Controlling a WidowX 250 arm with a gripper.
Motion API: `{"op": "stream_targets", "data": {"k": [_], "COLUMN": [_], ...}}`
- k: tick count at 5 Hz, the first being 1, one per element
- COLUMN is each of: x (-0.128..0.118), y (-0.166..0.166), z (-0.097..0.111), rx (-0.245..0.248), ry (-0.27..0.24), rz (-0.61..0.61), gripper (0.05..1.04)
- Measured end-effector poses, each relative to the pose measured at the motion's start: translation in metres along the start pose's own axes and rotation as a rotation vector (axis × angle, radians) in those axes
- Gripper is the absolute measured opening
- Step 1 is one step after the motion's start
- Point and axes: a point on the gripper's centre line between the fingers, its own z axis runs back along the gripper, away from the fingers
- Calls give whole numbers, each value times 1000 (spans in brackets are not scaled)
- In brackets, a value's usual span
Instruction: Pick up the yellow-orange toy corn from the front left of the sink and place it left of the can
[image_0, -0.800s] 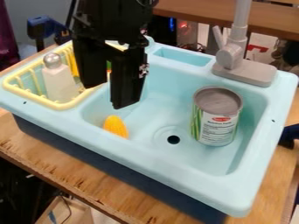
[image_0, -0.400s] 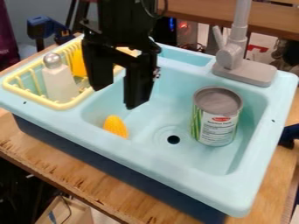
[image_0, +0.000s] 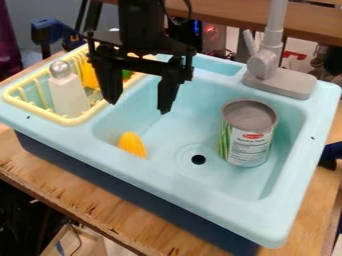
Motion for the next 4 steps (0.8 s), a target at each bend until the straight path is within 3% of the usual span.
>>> {"op": "stream_targets", "data": {"k": [2, 4], "x": [-2, 5], "y": [0, 0], "z": [-22, -36], "rx": [81, 84], "ry": [85, 49], "rz": [460, 547], "gripper": [1010, 1010]}}
